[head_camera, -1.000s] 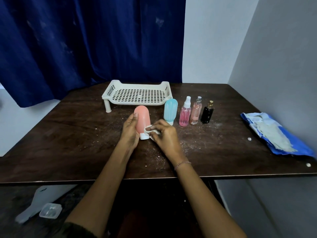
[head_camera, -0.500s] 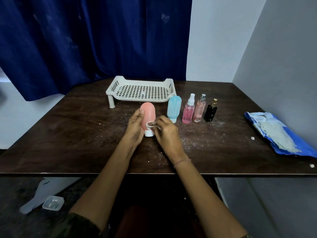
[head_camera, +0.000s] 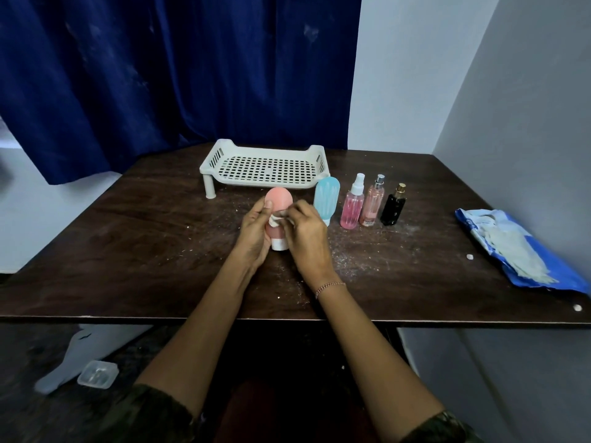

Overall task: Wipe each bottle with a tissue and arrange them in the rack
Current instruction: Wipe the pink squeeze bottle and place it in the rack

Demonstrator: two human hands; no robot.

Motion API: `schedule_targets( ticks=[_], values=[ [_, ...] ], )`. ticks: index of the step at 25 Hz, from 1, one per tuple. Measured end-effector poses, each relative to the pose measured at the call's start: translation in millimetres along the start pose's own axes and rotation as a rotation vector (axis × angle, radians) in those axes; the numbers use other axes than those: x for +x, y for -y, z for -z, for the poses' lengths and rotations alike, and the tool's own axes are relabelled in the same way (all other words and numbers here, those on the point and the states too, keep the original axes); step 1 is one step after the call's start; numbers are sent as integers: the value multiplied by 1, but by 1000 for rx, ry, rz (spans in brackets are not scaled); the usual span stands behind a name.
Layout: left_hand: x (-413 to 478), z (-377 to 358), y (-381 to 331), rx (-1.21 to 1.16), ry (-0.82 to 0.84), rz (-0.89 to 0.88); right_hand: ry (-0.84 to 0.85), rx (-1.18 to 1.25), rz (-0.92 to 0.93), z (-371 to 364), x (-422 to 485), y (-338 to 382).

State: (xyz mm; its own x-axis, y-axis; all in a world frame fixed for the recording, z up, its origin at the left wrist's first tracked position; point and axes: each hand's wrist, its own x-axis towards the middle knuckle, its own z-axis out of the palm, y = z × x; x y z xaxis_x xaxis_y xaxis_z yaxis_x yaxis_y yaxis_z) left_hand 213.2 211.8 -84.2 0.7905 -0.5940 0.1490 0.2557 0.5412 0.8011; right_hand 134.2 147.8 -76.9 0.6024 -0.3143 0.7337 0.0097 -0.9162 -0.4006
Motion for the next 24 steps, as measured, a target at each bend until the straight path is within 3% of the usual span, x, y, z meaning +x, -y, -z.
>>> schedule_targets(
  ticks=[9, 16, 24],
  values=[
    [-2, -2, 1, 57, 40, -21, -52, 186, -140, 13, 51, -3],
    [-2, -1, 2, 71, 65, -25, -119, 266, -179, 13, 36, -11],
    [4, 3, 3, 31, -72, 10, -58, 338, -306, 3, -10, -16]
  ],
)
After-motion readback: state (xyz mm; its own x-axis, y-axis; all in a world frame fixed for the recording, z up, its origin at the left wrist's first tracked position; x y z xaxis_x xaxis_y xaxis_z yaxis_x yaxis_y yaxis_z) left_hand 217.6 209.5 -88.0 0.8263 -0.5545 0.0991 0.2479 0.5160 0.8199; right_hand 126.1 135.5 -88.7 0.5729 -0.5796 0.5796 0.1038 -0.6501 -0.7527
